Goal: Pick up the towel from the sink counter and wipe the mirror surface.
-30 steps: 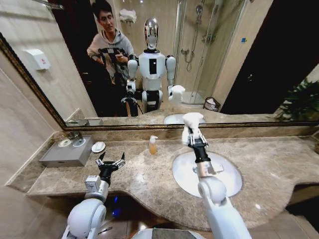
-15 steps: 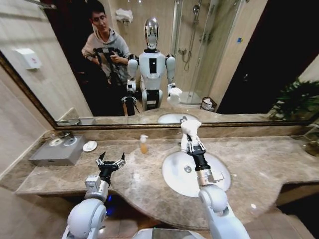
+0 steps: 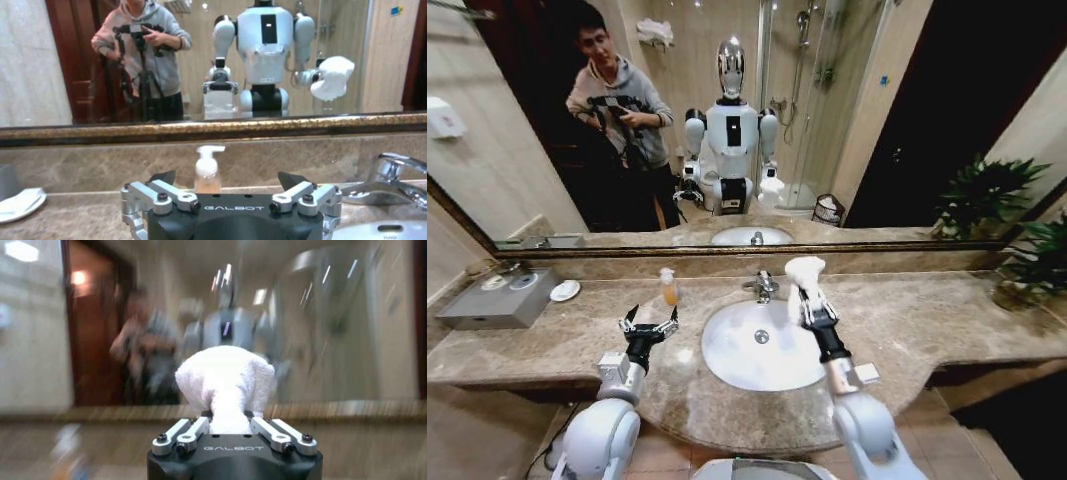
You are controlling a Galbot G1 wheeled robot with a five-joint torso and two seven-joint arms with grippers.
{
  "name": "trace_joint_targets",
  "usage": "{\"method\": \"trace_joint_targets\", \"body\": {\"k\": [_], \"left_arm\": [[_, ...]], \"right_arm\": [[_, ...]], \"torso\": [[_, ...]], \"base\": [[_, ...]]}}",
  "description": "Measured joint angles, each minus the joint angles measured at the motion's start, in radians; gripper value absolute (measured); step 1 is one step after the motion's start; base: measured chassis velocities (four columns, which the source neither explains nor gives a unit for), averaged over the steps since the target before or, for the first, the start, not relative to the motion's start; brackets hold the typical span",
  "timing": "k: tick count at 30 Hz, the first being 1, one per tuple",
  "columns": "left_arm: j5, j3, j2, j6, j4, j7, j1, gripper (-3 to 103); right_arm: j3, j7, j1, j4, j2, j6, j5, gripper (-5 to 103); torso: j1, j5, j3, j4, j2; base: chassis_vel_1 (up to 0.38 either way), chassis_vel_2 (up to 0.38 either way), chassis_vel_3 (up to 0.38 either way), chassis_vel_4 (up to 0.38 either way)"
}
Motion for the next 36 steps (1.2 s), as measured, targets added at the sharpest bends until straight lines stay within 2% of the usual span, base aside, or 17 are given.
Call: {"method": "trace_joint_targets", "body": {"k": [2, 3, 4, 7, 9, 11, 13, 16, 17, 20, 22, 25, 27, 30, 31, 34, 36], "left_arm": [[0.000, 0.000, 0.000, 0.000, 0.000, 0.000, 0.000, 100], [0.000, 0.000, 0.000, 0.000, 0.000, 0.000, 0.000, 100], [0.000, 0.000, 0.000, 0.000, 0.000, 0.000, 0.000, 100], [0.000, -0.001, 0.000, 0.000, 0.000, 0.000, 0.000, 100], [0.000, -0.001, 0.000, 0.000, 0.000, 0.000, 0.000, 100], [0.000, 0.000, 0.000, 0.000, 0.000, 0.000, 0.000, 100], [0.000, 0.000, 0.000, 0.000, 0.000, 0.000, 0.000, 100], [0.000, 0.000, 0.000, 0.000, 0.000, 0.000, 0.000, 100], [0.000, 0.000, 0.000, 0.000, 0.000, 0.000, 0.000, 100], [0.000, 0.000, 0.000, 0.000, 0.000, 0.000, 0.000, 100], [0.000, 0.000, 0.000, 0.000, 0.000, 0.000, 0.000, 100], [0.000, 0.000, 0.000, 0.000, 0.000, 0.000, 0.000, 100], [0.000, 0.000, 0.000, 0.000, 0.000, 0.000, 0.000, 100], [0.000, 0.000, 0.000, 0.000, 0.000, 0.000, 0.000, 100], [0.000, 0.000, 0.000, 0.000, 0.000, 0.000, 0.000, 100], [0.000, 0.000, 0.000, 0.000, 0.000, 0.000, 0.000, 100], [0.000, 0.000, 0.000, 0.000, 0.000, 0.000, 0.000, 100]], "right_arm": [[0.012, 0.023, -0.028, 0.032, -0.043, -0.125, 0.069, 19], [0.014, 0.052, -0.028, 0.041, -0.075, -0.211, 0.130, 19], [0.014, 0.052, -0.028, 0.041, -0.075, -0.211, 0.130, 19], [0.007, 0.105, 0.013, 0.008, -0.158, -0.342, 0.247, 19], [0.000, 0.117, 0.037, -0.018, -0.185, -0.367, 0.267, 19], [-0.034, 0.140, 0.122, -0.098, -0.247, -0.412, 0.301, 19], [-0.046, 0.143, 0.144, -0.120, -0.262, -0.424, 0.311, 19], [-0.140, 0.155, 0.296, -0.237, -0.358, -0.476, 0.367, 19], [-0.140, 0.155, 0.296, -0.237, -0.358, -0.476, 0.367, 19], [-0.279, 0.183, 0.496, -0.342, -0.454, -0.511, 0.470, 19], [-0.312, 0.187, 0.535, -0.364, -0.471, -0.516, 0.490, 19], [-0.479, 0.215, 0.688, -0.441, -0.519, -0.546, 0.579, 19], [-0.511, 0.221, 0.714, -0.451, -0.524, -0.552, 0.593, 19], [-0.612, 0.226, 0.771, -0.497, -0.530, -0.551, 0.576, 19], [-0.612, 0.226, 0.771, -0.497, -0.530, -0.551, 0.576, 19], [-0.638, 0.192, 0.779, -0.564, -0.504, -0.518, 0.477, 19], [-0.639, 0.184, 0.780, -0.581, -0.500, -0.513, 0.464, 19]], "torso": [[0.000, -0.0004, 0.000, -0.0004, 0.000], [0.000, -0.0003, 0.000, -0.0006, 0.000], [0.000, -0.0003, 0.000, -0.0006, 0.000], [0.000, -0.0004, 0.000, -0.0005, 0.000], [0.000, -0.0002, 0.000, -0.0004, 0.000], [0.000, 0.0000, 0.000, -0.0004, 0.000], [0.000, 0.0001, 0.000, -0.0003, 0.000], [0.001, 0.0001, 0.000, -0.0003, 0.000], [0.001, 0.0001, 0.000, -0.0003, 0.000], [0.001, -0.0006, 0.000, -0.0002, 0.000], [0.001, -0.0006, 0.000, -0.0001, 0.000], [0.001, -0.0003, 0.000, -0.0002, 0.000], [0.001, -0.0002, 0.000, -0.0002, 0.000], [0.001, -0.0003, 0.000, -0.0002, 0.000], [0.001, -0.0003, 0.000, -0.0002, 0.000], [0.000, -0.0002, 0.000, -0.0007, 0.000], [0.000, -0.0002, 0.000, -0.0005, 0.000]], "base": [[0.015, 0.014, -0.049, -0.009], [0.077, 0.061, -0.097, -0.059], [0.077, 0.061, -0.097, -0.059], [0.042, 0.048, -0.063, -0.037], [0.000, 0.000, 0.000, 0.000], [0.000, 0.000, 0.000, 0.000], [0.000, 0.000, 0.000, 0.000], [0.000, 0.000, 0.000, 0.000], [0.000, 0.000, 0.000, 0.000], [0.000, 0.000, 0.000, 0.000], [0.000, 0.000, 0.000, 0.000], [0.000, 0.000, 0.000, 0.000], [0.000, 0.000, 0.000, 0.000], [0.000, 0.000, 0.000, 0.000], [0.000, 0.000, 0.000, 0.000], [0.000, 0.000, 0.000, 0.000], [0.000, 0.000, 0.000, 0.000]]}}
